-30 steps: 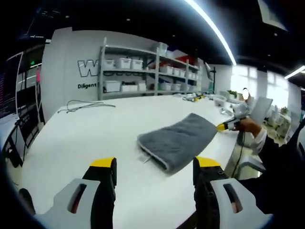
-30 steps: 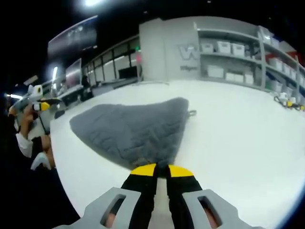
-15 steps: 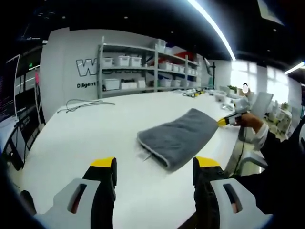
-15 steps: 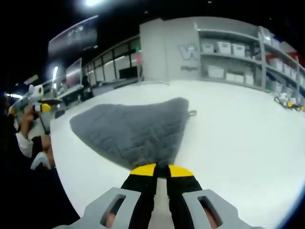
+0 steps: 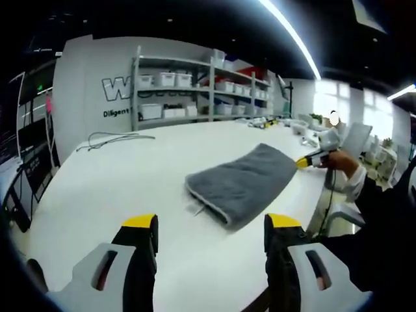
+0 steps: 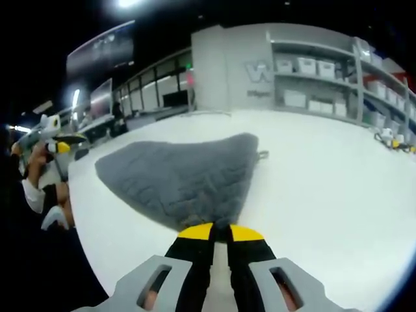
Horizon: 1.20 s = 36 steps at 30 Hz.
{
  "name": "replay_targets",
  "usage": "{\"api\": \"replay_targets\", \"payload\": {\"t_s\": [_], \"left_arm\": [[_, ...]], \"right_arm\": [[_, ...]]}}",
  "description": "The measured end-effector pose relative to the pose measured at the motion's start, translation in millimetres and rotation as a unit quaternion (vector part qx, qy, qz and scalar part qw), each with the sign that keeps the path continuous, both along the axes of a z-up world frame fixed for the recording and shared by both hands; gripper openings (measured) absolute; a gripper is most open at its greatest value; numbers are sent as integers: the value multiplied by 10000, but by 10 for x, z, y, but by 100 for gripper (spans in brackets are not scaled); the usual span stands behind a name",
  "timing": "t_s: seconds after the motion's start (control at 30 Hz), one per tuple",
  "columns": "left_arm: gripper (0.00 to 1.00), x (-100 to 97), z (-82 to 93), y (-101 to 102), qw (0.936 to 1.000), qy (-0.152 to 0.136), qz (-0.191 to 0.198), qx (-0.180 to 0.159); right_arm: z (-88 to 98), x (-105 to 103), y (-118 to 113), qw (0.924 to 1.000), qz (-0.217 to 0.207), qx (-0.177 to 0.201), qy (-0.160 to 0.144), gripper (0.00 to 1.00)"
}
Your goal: Open the folded towel by lifting each exposed corner and separating the folded layers until the towel lies flat within the target outline without major curled edges
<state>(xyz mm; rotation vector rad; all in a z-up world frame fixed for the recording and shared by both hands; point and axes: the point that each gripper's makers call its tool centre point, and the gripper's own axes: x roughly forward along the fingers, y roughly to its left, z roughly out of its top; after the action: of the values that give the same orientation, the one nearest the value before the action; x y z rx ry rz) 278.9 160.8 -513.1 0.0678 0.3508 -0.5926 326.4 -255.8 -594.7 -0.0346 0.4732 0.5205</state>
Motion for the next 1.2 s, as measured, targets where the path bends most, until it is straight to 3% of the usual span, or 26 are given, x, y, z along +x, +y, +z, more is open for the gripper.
{"api": "replay_targets", "payload": {"t_s": [1.2], "left_arm": [[61, 24, -90, -76, 9999, 52, -94, 33]], "right_arm": [[-1, 39, -32, 10000, 8, -9, -27, 4]]}}
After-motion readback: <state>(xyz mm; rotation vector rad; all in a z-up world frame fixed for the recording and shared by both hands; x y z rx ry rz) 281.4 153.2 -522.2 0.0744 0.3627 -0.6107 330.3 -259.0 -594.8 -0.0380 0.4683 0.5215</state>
